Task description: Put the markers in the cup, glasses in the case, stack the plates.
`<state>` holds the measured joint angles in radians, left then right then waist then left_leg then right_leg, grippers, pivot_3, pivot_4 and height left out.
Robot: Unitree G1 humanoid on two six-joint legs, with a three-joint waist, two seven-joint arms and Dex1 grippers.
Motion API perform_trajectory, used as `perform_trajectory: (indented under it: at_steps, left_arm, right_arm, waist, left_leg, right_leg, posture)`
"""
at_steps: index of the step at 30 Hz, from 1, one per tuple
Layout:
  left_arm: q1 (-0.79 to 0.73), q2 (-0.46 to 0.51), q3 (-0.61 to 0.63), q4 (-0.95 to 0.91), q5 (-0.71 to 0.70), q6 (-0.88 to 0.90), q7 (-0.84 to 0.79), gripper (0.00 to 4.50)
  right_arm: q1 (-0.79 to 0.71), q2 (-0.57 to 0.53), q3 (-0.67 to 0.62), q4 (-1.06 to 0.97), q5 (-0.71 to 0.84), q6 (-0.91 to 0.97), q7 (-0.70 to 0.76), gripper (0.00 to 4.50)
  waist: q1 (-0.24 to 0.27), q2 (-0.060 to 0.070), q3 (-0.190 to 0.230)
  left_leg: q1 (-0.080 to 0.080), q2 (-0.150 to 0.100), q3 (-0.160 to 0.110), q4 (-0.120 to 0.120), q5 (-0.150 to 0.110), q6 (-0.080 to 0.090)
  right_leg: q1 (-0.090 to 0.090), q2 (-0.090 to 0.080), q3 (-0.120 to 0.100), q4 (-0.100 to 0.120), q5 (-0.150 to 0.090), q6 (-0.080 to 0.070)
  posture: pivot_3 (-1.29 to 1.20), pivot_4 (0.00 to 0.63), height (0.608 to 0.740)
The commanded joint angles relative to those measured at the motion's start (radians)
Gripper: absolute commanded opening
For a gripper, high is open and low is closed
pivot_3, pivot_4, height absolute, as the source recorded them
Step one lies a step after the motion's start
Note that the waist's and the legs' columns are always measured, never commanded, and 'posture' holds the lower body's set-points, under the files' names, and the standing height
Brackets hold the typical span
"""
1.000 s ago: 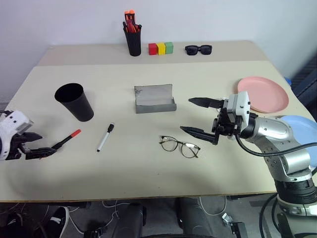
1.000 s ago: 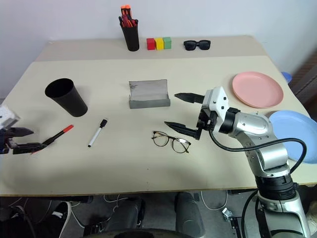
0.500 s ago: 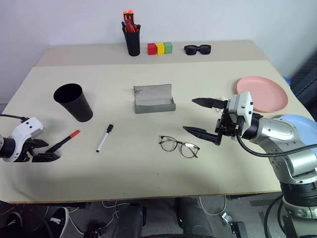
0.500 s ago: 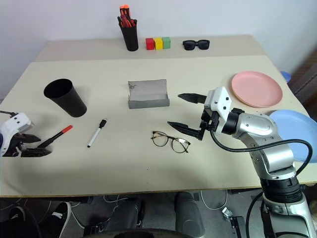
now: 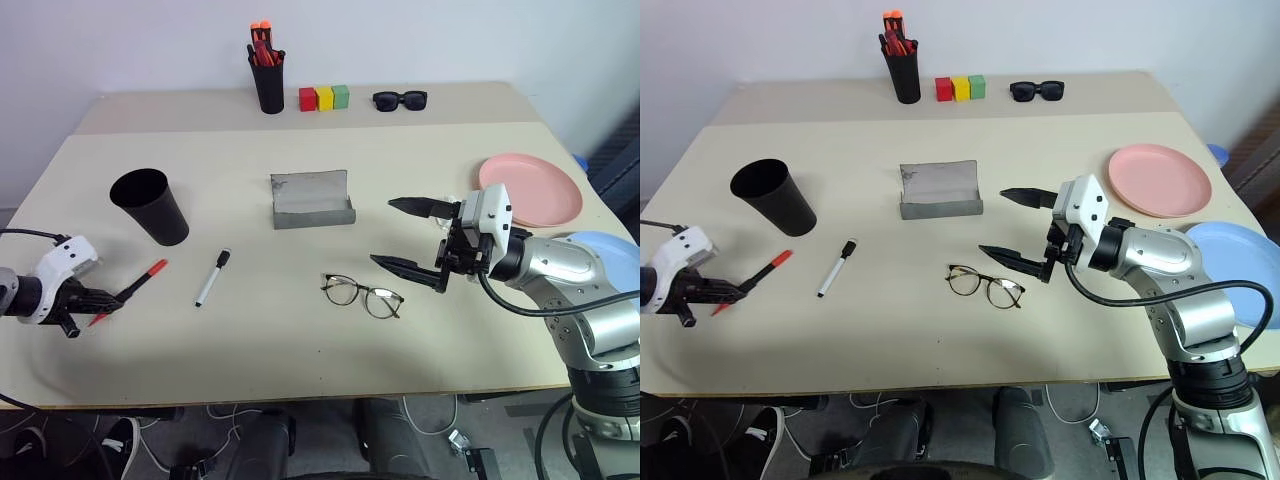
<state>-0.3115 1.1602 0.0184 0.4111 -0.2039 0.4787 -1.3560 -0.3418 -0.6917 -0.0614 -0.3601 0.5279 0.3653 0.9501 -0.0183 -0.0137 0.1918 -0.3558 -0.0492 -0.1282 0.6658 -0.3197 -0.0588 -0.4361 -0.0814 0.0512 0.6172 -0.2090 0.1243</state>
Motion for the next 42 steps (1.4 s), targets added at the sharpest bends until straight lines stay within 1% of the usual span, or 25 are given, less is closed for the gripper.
perform_trajectory:
  at_steps: [1, 3, 5, 6, 9, 11, 13, 14, 17, 21, 24, 26, 28, 33, 37, 42]
  left_arm:
    - [0.011, 0.021, 0.071, -0.127, -0.113, 0.083, -0.082, 0.04]
    - [0.004, 0.056, 0.078, -0.154, -0.137, 0.143, -0.108, 0.04]
    - [-0.023, 0.069, 0.098, -0.163, -0.162, 0.161, -0.119, 0.04]
    - [-0.038, 0.071, 0.110, -0.181, -0.186, 0.179, -0.127, 0.04]
    - [-0.078, 0.037, 0.142, -0.265, -0.237, 0.151, -0.120, 0.04]
    - [-0.120, -0.009, 0.159, -0.288, -0.262, 0.149, -0.079, 0.04]
    - [-0.186, -0.087, 0.200, -0.285, -0.302, 0.163, 0.000, 0.04]
    - [-0.204, -0.111, 0.214, -0.282, -0.313, 0.169, 0.028, 0.04]
    - [-0.279, -0.191, 0.266, -0.238, -0.311, 0.138, 0.160, 0.04]
    - [-0.301, -0.240, 0.331, -0.158, -0.265, -0.043, 0.259, 0.04]
    - [-0.311, -0.267, 0.371, -0.085, -0.261, -0.130, 0.316, 0.04]
    - [-0.367, -0.291, 0.407, -0.025, -0.264, -0.205, 0.377, 0.04]
    - [-0.419, -0.304, 0.429, 0.030, -0.271, -0.250, 0.413, 0.04]
    - [-0.475, -0.322, 0.447, 0.179, -0.236, -0.427, 0.472, 0.04]
    - [-0.468, -0.368, 0.447, 0.239, -0.244, -0.493, 0.478, 0.04]
    - [-0.439, -0.409, 0.467, 0.268, -0.275, -0.500, 0.482, 0.04]
  right_arm:
    - [-0.016, -0.006, -0.014, -0.013, -0.001, -0.017, 0.004, 4.50]
    - [-0.019, -0.003, -0.010, -0.009, -0.005, -0.020, 0.005, 4.50]
    - [-0.020, -0.001, -0.007, -0.005, -0.008, -0.024, 0.007, 4.50]
    - [-0.021, -0.001, -0.007, -0.003, -0.009, -0.026, 0.008, 4.50]
    - [-0.024, 0.000, -0.007, 0.009, -0.014, -0.036, 0.013, 4.50]
    - [-0.027, 0.006, -0.005, 0.013, -0.016, -0.039, 0.011, 4.50]
    - [-0.025, 0.011, -0.002, 0.014, -0.017, -0.043, 0.011, 4.50]
    - [-0.025, 0.012, -0.001, 0.015, -0.017, -0.044, 0.011, 4.50]
    - [-0.024, 0.017, -0.009, 0.010, 0.014, -0.030, 0.014, 4.50]
    - [-0.022, 0.022, -0.040, -0.005, 0.080, -0.007, 0.022, 4.50]
    - [-0.019, 0.027, -0.045, -0.021, 0.119, 0.007, 0.025, 4.50]
    - [-0.030, 0.039, -0.046, -0.020, 0.141, 0.016, 0.019, 4.50]
    - [-0.040, 0.044, -0.040, -0.011, 0.133, 0.011, 0.014, 4.50]
    - [-0.042, 0.045, -0.037, -0.002, 0.121, 0.009, 0.018, 4.50]
    - [-0.038, 0.038, -0.042, -0.003, 0.116, 0.008, 0.018, 4.50]
    - [-0.039, 0.026, -0.045, -0.004, 0.107, 0.011, 0.020, 4.50]
  waist:
    - [-0.001, -0.001, 0.000]
    - [-0.002, -0.001, 0.000]
    - [-0.006, -0.001, 0.000]
    - [-0.006, -0.001, 0.000]
    - [-0.003, -0.001, 0.000]
    - [0.001, -0.001, 0.000]
    - [0.002, -0.001, 0.000]
    - [0.002, -0.001, 0.000]
    - [-0.002, -0.002, 0.000]
    - [-0.007, -0.001, 0.000]
    - [-0.002, -0.001, 0.000]
    - [0.002, -0.002, 0.000]
    - [0.008, -0.004, 0.000]
    - [0.005, -0.004, -0.001]
    - [0.003, -0.004, -0.001]
    - [0.002, -0.004, -0.001]
  left_leg:
    - [0.000, 0.000, 0.000, 0.000, 0.000, 0.000]
    - [0.000, 0.000, 0.000, 0.000, 0.000, 0.000]
    - [0.000, 0.000, 0.000, 0.000, 0.000, 0.000]
    - [0.000, 0.000, 0.000, 0.000, 0.000, 0.000]
    - [0.000, 0.000, 0.000, 0.000, 0.000, 0.000]
    - [0.000, 0.000, 0.000, 0.000, 0.000, 0.000]
    - [0.000, 0.000, 0.000, 0.001, 0.000, 0.000]
    - [0.001, 0.000, 0.000, 0.001, 0.000, 0.000]
    - [0.000, 0.000, -0.001, 0.001, 0.000, 0.000]
    - [0.000, 0.000, -0.001, 0.001, 0.000, 0.000]
    - [0.000, 0.000, 0.000, 0.000, 0.000, 0.000]
    - [0.000, 0.000, 0.000, 0.001, 0.000, 0.000]
    - [-0.001, 0.000, -0.001, 0.002, 0.000, -0.001]
    - [-0.001, -0.002, -0.002, 0.001, 0.000, -0.001]
    - [0.000, -0.002, -0.002, 0.001, 0.001, -0.001]
    - [-0.001, -0.002, -0.002, 0.001, 0.001, -0.001]
  right_leg:
    - [0.000, 0.000, 0.000, 0.000, 0.000, 0.000]
    - [0.000, 0.000, 0.000, 0.000, 0.000, 0.000]
    - [0.000, 0.000, 0.000, 0.000, 0.000, 0.000]
    - [0.000, 0.001, 0.000, 0.000, 0.000, 0.000]
    - [0.000, 0.001, 0.000, 0.000, 0.000, 0.000]
    - [0.000, 0.000, 0.000, 0.000, 0.000, 0.000]
    - [0.000, 0.000, 0.000, 0.000, 0.000, 0.000]
    - [0.001, 0.000, 0.000, 0.001, 0.000, 0.000]
    - [0.000, 0.000, 0.000, 0.001, 0.000, 0.000]
    - [-0.001, 0.000, 0.000, 0.001, 0.000, 0.000]
    - [-0.002, 0.000, 0.001, 0.000, 0.000, 0.000]
    - [-0.001, 0.000, 0.001, 0.000, 0.000, 0.000]
    - [-0.001, 0.000, 0.000, 0.000, 0.000, 0.000]
    - [-0.001, -0.001, 0.000, 0.000, 0.001, 0.000]
    - [-0.001, -0.001, 0.000, 0.000, 0.001, 0.000]
    - [-0.001, -0.001, 0.000, 0.000, 0.001, 0.000]
  posture:
    - [0.00, 0.150, 0.740]
    - [0.00, 0.150, 0.740]
    - [0.00, 0.150, 0.740]
    - [0.00, 0.150, 0.740]
    - [0.00, 0.150, 0.740]
    - [0.00, 0.150, 0.740]
    - [0.00, 0.150, 0.740]
    - [0.00, 0.150, 0.740]
    - [0.00, 0.150, 0.740]
    - [0.00, 0.150, 0.740]
    - [0.00, 0.150, 0.740]
    - [0.00, 0.150, 0.740]
    - [0.00, 0.150, 0.740]
    - [0.00, 0.150, 0.740]
    - [0.00, 0.150, 0.740]
    - [0.00, 0.150, 0.740]
